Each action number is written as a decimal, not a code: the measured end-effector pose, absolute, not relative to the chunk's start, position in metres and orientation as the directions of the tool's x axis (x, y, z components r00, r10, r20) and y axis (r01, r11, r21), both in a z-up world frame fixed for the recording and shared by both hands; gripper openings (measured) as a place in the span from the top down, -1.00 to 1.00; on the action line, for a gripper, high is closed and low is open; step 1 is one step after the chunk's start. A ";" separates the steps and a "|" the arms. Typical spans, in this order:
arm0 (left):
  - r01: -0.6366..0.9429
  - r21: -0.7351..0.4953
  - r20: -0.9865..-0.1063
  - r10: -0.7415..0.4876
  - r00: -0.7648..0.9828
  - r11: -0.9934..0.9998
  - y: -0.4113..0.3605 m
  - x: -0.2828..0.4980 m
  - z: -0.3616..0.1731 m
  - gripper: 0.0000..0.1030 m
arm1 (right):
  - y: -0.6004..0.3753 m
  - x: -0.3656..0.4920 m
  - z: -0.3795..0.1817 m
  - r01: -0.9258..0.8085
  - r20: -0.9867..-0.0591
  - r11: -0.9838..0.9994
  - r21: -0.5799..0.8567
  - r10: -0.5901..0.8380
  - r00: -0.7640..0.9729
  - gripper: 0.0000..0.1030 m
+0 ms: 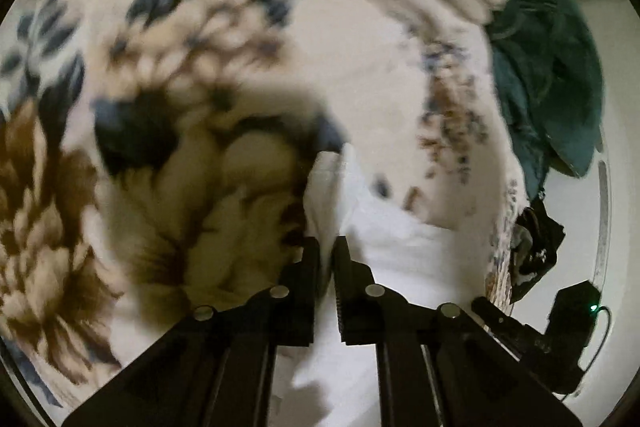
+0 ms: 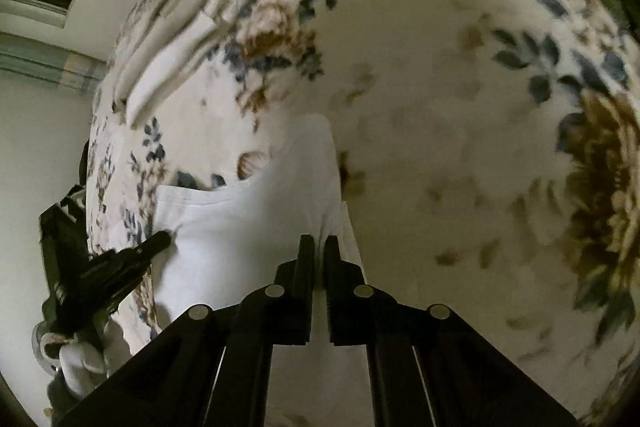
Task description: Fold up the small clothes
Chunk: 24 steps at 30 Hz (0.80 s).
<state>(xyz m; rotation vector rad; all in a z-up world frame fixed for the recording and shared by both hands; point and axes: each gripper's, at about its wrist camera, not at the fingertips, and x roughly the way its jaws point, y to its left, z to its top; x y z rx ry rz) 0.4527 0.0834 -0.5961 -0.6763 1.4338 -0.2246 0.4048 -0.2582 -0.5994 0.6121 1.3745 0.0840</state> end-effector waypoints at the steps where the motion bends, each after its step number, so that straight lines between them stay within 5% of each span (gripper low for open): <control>1: -0.285 -0.558 -0.828 -0.542 0.142 0.779 0.093 0.451 -0.603 0.58 | -0.261 0.408 -0.607 0.316 -0.890 0.832 0.456 0.417 0.186 0.77; 3: -0.307 -0.569 -0.821 -0.548 0.161 0.763 0.104 0.445 -0.601 -0.05 | -0.269 0.409 -0.611 0.351 -0.891 0.818 0.455 0.419 0.176 0.55; 5: -0.329 -0.611 -0.790 -0.583 0.192 0.720 0.116 0.436 -0.597 -0.07 | -0.277 0.406 -0.606 0.360 -0.883 0.806 0.470 0.421 0.210 -0.03; 12: -0.268 -0.622 -0.782 -0.602 0.160 0.736 0.090 0.455 -0.605 -0.04 | -0.282 0.428 -0.629 0.385 -0.827 0.733 0.561 0.522 0.211 -0.07; 13: -0.237 -0.612 -0.791 -0.588 0.168 0.755 0.085 0.460 -0.605 0.03 | -0.281 0.437 -0.636 0.387 -0.817 0.721 0.574 0.536 0.214 0.05; 14: -0.197 -0.593 -0.804 -0.562 0.193 0.781 0.079 0.465 -0.604 0.84 | -0.279 0.443 -0.637 0.381 -0.810 0.717 0.585 0.540 0.228 0.81; 15: -0.174 -0.586 -0.809 -0.556 0.192 0.792 0.076 0.468 -0.605 0.94 | -0.277 0.449 -0.637 0.368 -0.819 0.733 0.573 0.523 0.234 0.94; 19: -0.184 -0.587 -0.809 -0.563 0.168 0.789 0.082 0.471 -0.610 0.93 | -0.268 0.462 -0.638 0.356 -0.867 0.791 0.498 0.457 0.198 0.94; 21: -0.193 -0.599 -0.801 -0.579 0.153 0.777 0.088 0.467 -0.606 0.86 | -0.267 0.461 -0.638 0.346 -0.867 0.795 0.497 0.468 0.170 0.92; 22: -0.204 -0.618 -0.786 -0.602 0.142 0.759 0.095 0.462 -0.602 0.75 | -0.269 0.458 -0.637 0.350 -0.865 0.792 0.500 0.479 0.150 0.65; 23: -0.207 -0.634 -0.773 -0.618 0.141 0.745 0.101 0.457 -0.599 0.37 | -0.272 0.454 -0.636 0.354 -0.867 0.794 0.495 0.480 0.136 0.22; 24: -0.209 -0.657 -0.754 -0.640 0.149 0.724 0.107 0.451 -0.596 -0.17 | -0.277 0.448 -0.632 0.355 -0.864 0.790 0.499 0.487 0.131 0.04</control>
